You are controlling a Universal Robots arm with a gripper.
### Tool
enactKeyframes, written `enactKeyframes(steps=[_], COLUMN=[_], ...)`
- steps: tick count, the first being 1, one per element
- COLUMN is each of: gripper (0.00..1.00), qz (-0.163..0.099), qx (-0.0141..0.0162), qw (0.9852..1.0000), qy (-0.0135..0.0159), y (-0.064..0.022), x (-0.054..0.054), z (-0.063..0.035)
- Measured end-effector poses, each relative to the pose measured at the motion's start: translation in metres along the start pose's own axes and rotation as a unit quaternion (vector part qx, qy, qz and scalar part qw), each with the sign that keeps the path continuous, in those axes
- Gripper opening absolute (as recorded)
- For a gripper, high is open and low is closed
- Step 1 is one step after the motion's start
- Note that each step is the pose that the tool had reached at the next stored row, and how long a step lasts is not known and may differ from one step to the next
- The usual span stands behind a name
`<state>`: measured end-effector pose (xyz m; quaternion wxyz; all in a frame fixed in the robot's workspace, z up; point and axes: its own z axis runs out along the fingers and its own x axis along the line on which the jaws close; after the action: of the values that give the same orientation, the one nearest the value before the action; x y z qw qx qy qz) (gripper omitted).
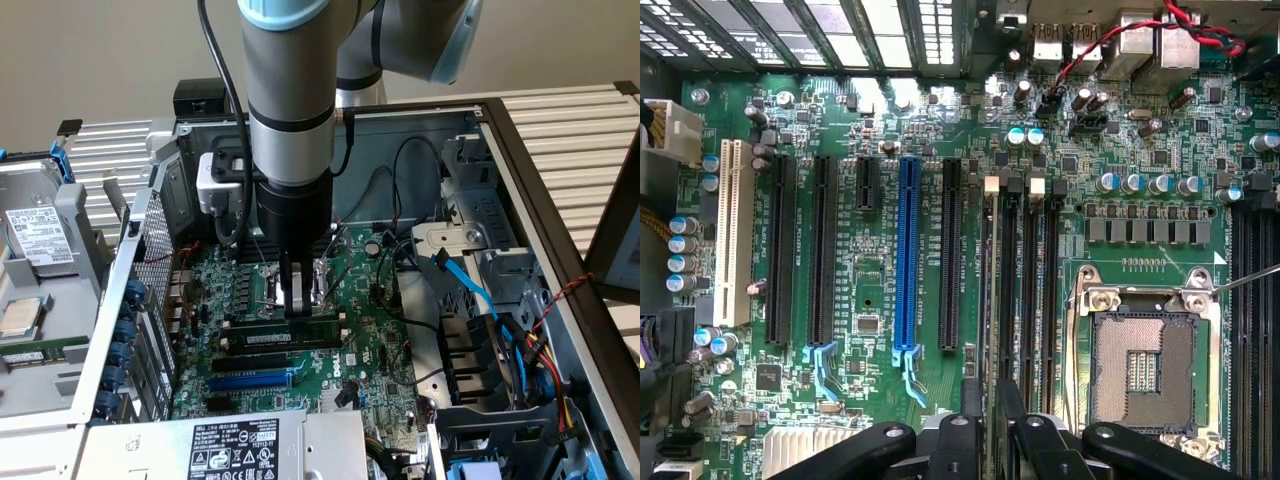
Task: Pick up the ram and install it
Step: 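Insert the ram into the slot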
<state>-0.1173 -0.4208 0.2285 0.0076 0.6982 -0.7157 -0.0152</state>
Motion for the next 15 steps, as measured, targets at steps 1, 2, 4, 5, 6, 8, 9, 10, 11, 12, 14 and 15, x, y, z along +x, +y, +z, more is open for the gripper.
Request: enactKeyframes(steps=[1,2,4,5,6,8,9,10,11,12,14,15], gripper=[0.21,0.21,0.21,0.21,0.21,0.21,0.21,0.21,0.21,0.21,0.19,0.12], qz=[0.0,0.0,0.0,0.0,0.0,0.0,0.0,0.0,0.0,0.0,0.0,0.0], qx=[0.0,-0.0001,0.0,0.0,-0.0001,0.0,0.0,0.0001,0.0,0.0,0.0,0.0], qw=[1.0,1.0,1.0,1.0,1.0,1.0,1.0,1.0,1.0,1.0,1.0,1.0], qy=[0.0,0.0001,0.0,0.0,0.0001,0.0,0.0,-0.0002,-0.0003,-0.0005,-0.0007,-0.0009], y=[0.0,0.0,0.0002,0.0003,0.0003,0.0004,0.0004,0.0004,0.0004,0.0004,0.0004,0.0004], x=[0.0,0.0,0.0,0.0,0.0,0.0,0.0,0.0,0.0,0.0,0.0,0.0], z=[0.0,-0.0008,-0.005,-0.0076,-0.0101,-0.0121,-0.0121,-0.0121,-0.0121,-0.0121,-0.0122,-0.0121])
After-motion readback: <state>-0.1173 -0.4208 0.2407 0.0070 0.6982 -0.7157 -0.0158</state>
